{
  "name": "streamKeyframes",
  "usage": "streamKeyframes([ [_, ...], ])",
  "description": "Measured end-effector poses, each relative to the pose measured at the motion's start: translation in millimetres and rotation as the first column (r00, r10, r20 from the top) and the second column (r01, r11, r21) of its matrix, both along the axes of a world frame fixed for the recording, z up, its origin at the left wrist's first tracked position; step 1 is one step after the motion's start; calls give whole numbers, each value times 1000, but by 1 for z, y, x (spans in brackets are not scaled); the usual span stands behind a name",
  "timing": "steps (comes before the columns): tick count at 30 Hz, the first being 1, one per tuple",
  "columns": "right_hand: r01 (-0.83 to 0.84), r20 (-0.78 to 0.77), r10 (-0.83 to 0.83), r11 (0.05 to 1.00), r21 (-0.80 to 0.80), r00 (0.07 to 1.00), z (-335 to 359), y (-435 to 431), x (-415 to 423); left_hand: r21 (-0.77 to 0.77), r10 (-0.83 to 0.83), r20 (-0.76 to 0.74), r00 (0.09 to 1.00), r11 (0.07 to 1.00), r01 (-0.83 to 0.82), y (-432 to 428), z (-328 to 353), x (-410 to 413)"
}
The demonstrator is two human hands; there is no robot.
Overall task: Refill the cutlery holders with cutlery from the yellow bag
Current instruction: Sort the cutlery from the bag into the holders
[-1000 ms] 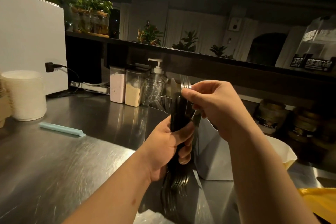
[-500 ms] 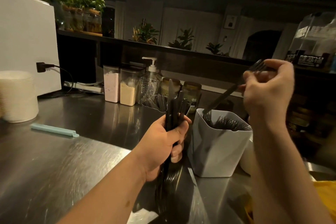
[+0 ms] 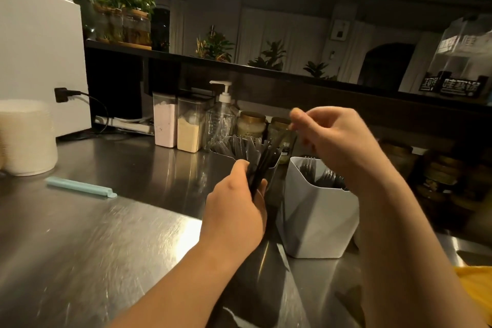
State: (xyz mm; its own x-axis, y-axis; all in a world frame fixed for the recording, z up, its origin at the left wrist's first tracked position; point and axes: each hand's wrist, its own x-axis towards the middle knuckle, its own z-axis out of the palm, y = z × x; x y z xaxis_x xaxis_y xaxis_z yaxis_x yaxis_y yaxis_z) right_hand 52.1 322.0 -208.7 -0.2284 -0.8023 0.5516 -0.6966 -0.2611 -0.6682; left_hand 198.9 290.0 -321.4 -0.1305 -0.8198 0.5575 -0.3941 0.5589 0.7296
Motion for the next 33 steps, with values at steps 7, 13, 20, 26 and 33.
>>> streamKeyframes([
  [7,-112,98,105,991,78,990,0,3,19,-31,127,64,990,992,-125,2,-2,0],
  [13,382,356,-207,747,-545,911,18,13,-20,4,204,109,973,979,-205,-9,0,7],
  [20,293,120,-273,781,-551,955,-7,-19,-8,339,-134,-521,843,874,349,-13,17,12],
  [26,133,-82,-137,990,-56,987,-30,-38,3,237,-319,-512,797,840,488,-9,17,15],
  [33,-34,10,35,996,-84,999,-8,-14,19,33,-265,-198,944,961,276,-14,8,11],
])
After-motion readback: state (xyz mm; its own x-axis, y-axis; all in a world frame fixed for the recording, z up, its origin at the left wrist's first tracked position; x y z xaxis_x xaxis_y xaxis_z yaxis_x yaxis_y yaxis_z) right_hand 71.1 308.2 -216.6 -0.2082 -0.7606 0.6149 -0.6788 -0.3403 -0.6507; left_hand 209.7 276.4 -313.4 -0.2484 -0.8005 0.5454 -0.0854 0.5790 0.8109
